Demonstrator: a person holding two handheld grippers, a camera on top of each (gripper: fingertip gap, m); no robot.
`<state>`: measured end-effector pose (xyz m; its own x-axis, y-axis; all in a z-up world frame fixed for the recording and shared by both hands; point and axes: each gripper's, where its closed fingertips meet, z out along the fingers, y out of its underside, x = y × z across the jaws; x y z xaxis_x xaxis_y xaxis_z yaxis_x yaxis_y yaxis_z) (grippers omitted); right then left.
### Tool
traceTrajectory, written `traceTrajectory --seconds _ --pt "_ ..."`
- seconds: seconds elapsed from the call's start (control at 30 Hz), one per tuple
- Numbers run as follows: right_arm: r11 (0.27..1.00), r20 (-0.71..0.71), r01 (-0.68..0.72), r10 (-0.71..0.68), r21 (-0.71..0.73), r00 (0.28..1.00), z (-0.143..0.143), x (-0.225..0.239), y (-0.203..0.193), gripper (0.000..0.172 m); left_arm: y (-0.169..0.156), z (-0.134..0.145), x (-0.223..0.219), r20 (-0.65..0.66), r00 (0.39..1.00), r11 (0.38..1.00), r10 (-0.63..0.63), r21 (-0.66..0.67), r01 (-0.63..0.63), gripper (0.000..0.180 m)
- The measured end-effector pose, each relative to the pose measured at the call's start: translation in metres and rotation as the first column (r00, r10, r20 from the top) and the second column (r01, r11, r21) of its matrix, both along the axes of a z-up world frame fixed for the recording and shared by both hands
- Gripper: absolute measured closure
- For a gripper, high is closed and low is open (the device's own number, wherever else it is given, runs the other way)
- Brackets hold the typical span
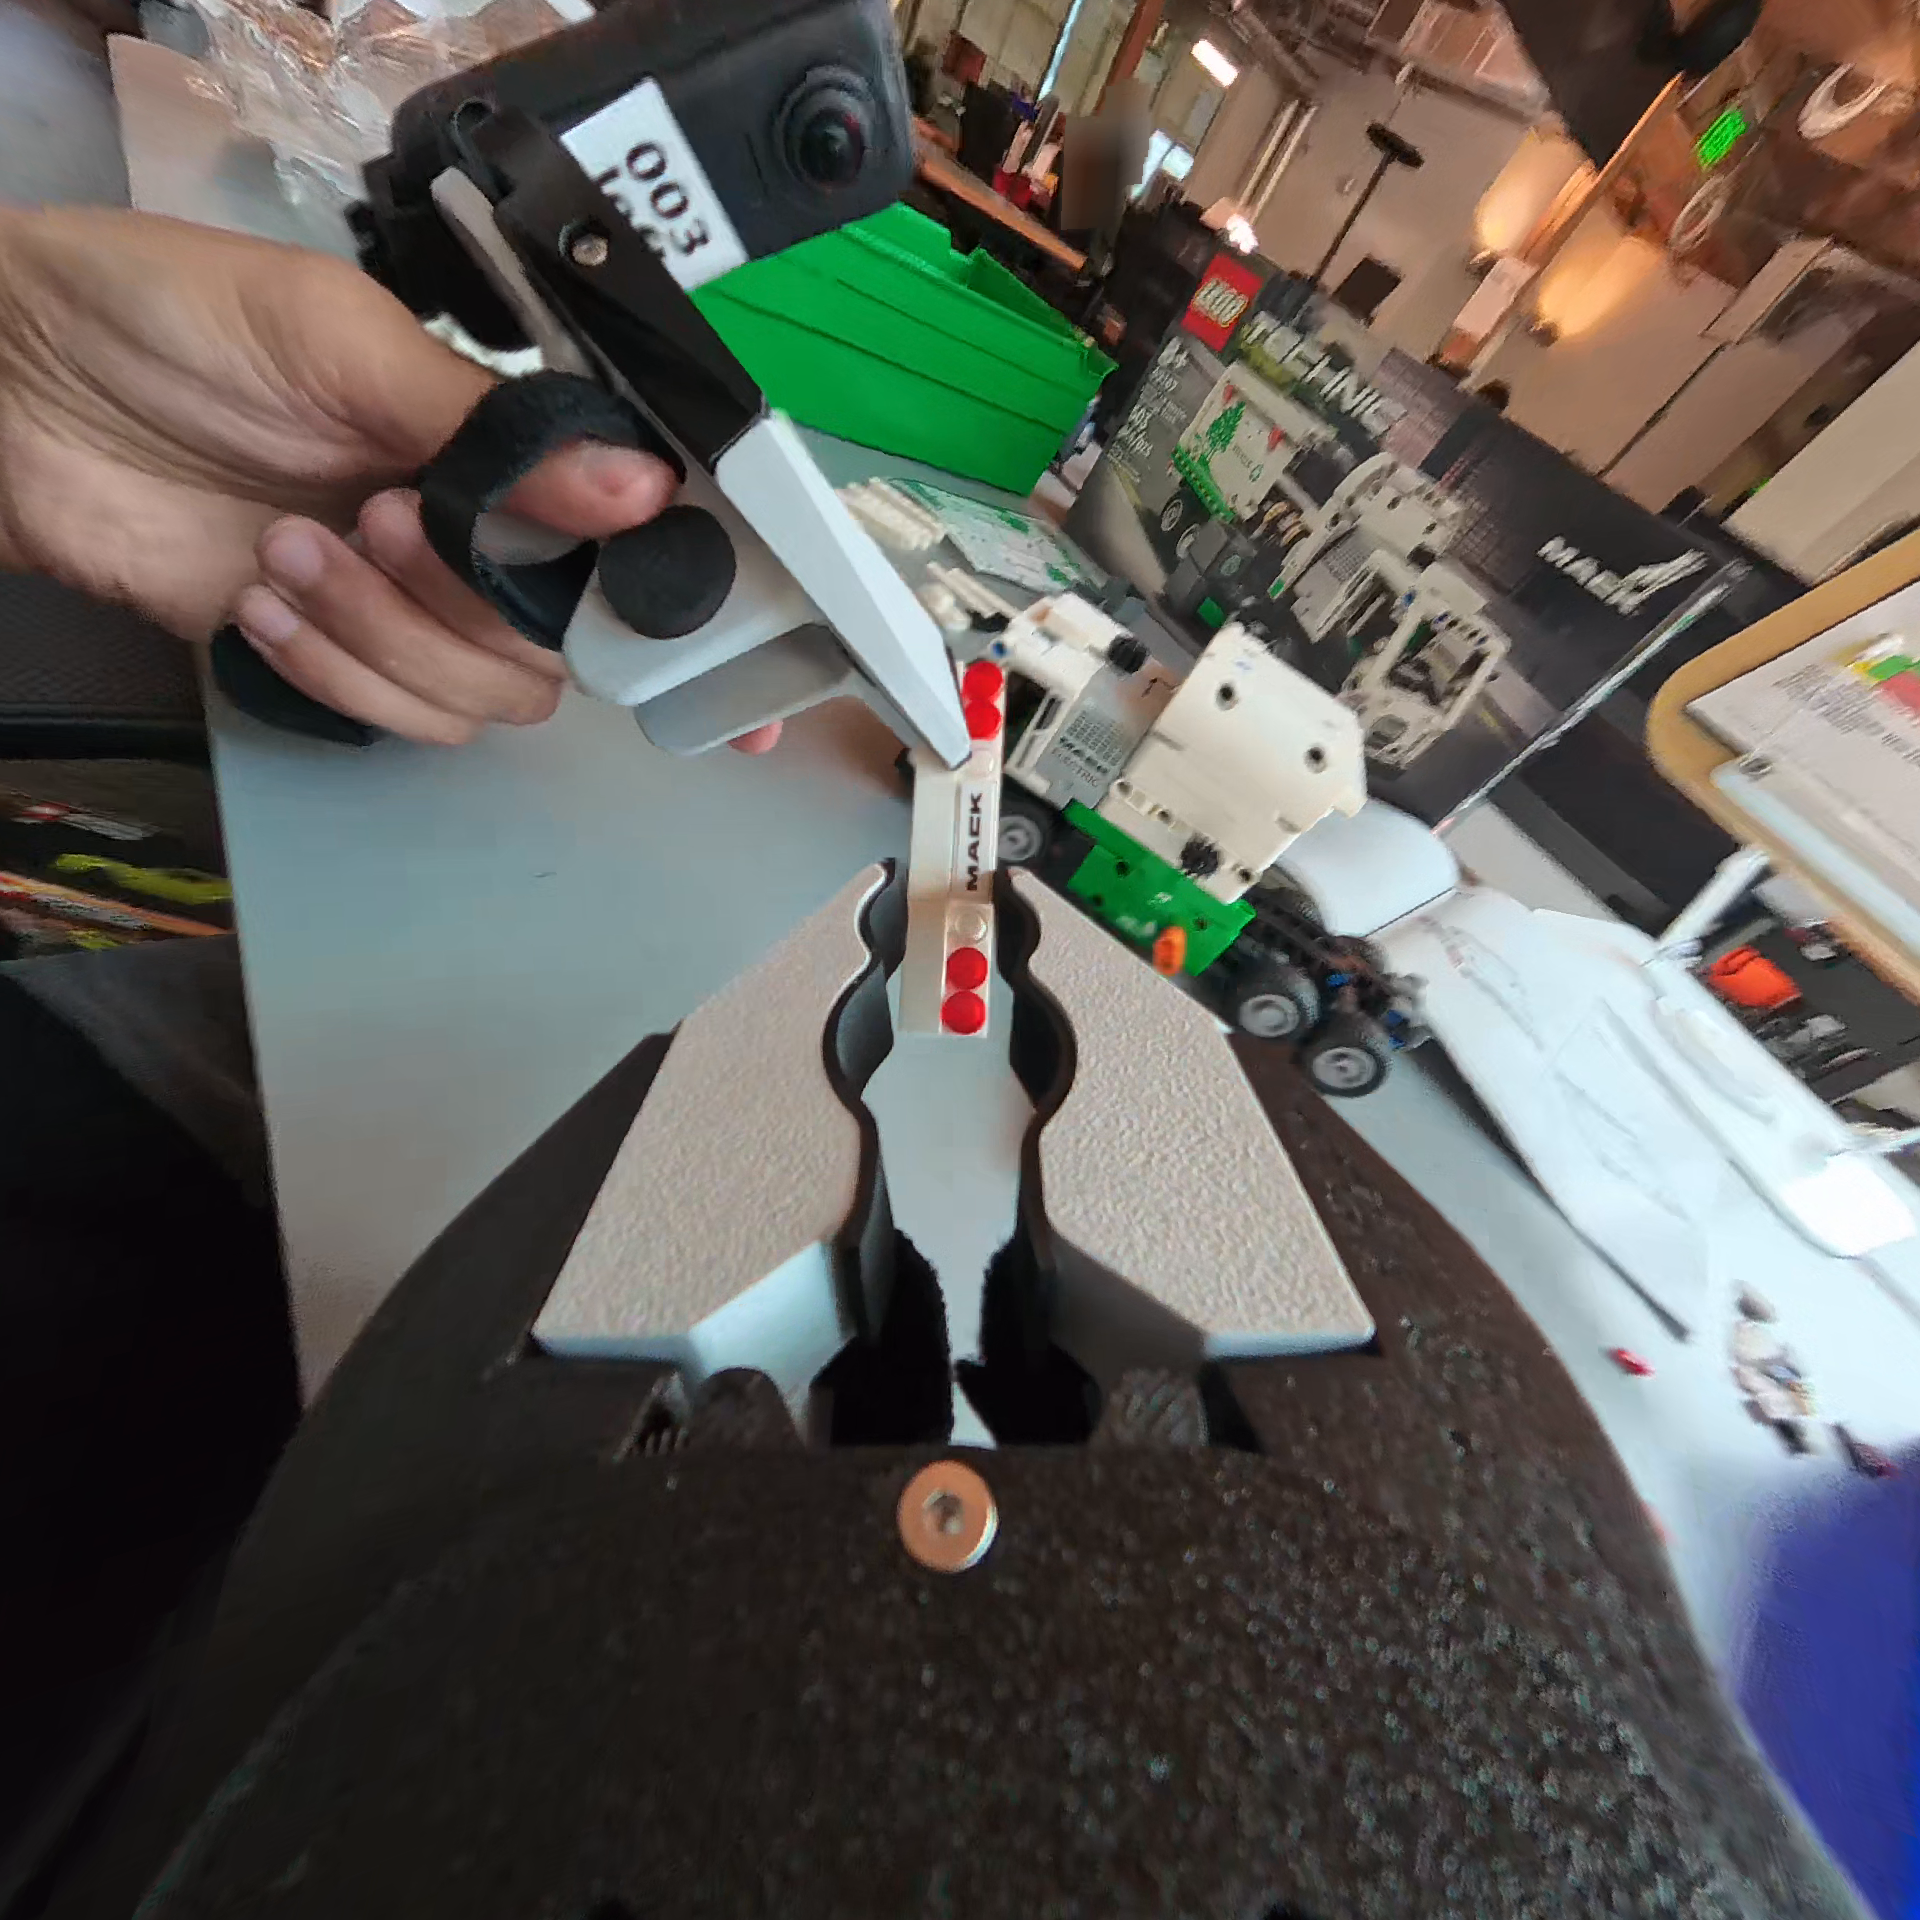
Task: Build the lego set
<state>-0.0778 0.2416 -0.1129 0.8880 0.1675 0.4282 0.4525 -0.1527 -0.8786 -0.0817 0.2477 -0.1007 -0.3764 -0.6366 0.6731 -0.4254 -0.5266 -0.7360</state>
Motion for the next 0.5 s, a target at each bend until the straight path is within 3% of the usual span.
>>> traceTrajectory --seconds 0.13,0.23,0.3,0.4,0.5 --pt "0.966 -0.295 -0.238 0.201 -0.097 0.934 -0.006 -0.021 -0.011 0.151 -0.005 -0.009 -0.013 -0.101 0.979 0.976 -0.177 0.113 0.188 0.176" --pt "0.862 -0.575 -0.468 0.287 -0.193 0.766 -0.009 -0.036 -0.025 0.141 -0.011 -0.014 -0.025 -0.193 0.930 0.923 -0.314 0.167 0.347 0.175" --pt "0.793 -0.713 -0.583 0.306 -0.176 0.631 -0.004 -0.043 -0.032 0.142 -0.016 -0.005 -0.027 -0.202 0.900 0.898 -0.385 0.144 0.417 0.176" --pt "0.789 -0.787 -0.606 0.307 -0.103 0.534 0.004 -0.041 -0.032 0.151 -0.022 -0.003 -0.026 -0.228 0.870 0.865 -0.437 0.157 0.476 0.176" --pt "0.785 -0.786 -0.607 0.297 -0.122 0.542 -0.001 -0.040 -0.033 0.153 -0.028 0.000 -0.023 -0.235 0.853 0.845 -0.466 0.168 0.508 0.176"
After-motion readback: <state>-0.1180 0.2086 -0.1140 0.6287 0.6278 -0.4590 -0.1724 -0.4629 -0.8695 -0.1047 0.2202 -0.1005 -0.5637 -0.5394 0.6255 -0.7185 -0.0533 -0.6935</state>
